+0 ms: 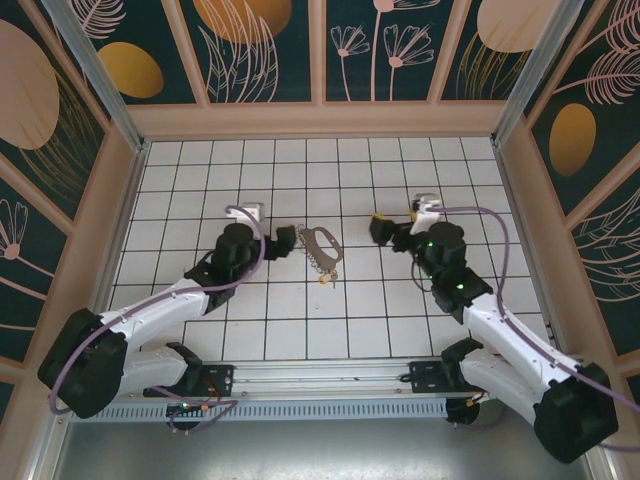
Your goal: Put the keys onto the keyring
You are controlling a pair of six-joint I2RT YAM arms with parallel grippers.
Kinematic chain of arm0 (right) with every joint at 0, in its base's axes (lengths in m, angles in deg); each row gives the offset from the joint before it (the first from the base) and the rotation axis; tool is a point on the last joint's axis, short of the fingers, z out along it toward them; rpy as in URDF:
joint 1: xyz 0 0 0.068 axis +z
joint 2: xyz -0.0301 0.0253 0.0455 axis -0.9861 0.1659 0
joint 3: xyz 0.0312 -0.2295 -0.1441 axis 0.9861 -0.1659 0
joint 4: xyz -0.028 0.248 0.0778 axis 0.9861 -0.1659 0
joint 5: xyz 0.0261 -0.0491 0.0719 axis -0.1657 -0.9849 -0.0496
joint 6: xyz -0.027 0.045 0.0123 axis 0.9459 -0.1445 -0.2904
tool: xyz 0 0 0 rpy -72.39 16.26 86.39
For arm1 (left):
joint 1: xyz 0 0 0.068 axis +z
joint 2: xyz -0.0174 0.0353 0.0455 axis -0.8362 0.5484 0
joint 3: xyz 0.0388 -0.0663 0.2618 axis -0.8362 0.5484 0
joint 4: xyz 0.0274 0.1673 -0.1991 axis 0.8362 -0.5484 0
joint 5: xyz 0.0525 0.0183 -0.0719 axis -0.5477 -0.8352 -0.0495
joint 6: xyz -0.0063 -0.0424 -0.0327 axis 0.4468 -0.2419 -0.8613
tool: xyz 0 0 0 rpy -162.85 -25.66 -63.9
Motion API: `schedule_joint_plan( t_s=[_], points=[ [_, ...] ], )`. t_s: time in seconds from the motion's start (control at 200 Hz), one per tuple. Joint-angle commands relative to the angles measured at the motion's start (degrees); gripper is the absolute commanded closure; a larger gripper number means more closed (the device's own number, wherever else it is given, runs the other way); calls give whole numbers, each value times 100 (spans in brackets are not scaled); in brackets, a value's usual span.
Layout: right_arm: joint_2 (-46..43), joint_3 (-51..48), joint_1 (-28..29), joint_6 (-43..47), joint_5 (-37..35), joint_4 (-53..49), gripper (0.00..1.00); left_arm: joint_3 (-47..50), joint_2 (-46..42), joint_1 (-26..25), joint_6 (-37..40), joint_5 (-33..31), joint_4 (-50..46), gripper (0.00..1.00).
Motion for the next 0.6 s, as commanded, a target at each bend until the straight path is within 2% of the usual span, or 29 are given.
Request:
schedule_joint_plan(
  t_s=[0.0,0.14,0.24,0.32,0.385,0.5,0.591],
  points=[
    [-248,-442,-691,377,-766,323,1,217,-255,517,25,-747,649,1],
    [-299,-1308,-1445,475,-976,1874,1,720,-676,1000,1015,-1713,1180,1],
    [165,-1667,-2118,547,-252,2793,1,924,-787,1441,1311,-1939,1403,1],
    [857,-1884,-2433,778,320,3848,1,1029,-606,1843,1322,-2027,1636,1],
    [1477,-1864,-2453,1056,259,4331,1,1036,-382,2100,1352,-1974,1837,1],
    [2313,-2009,-2553,1213,273,5464,1,1005,171,2263,1858,-1996,2444,1],
    [2883,-2098,-2661,1078,331,6241,1,1268,539,2458,2052,-1795,3303,1]
  ],
)
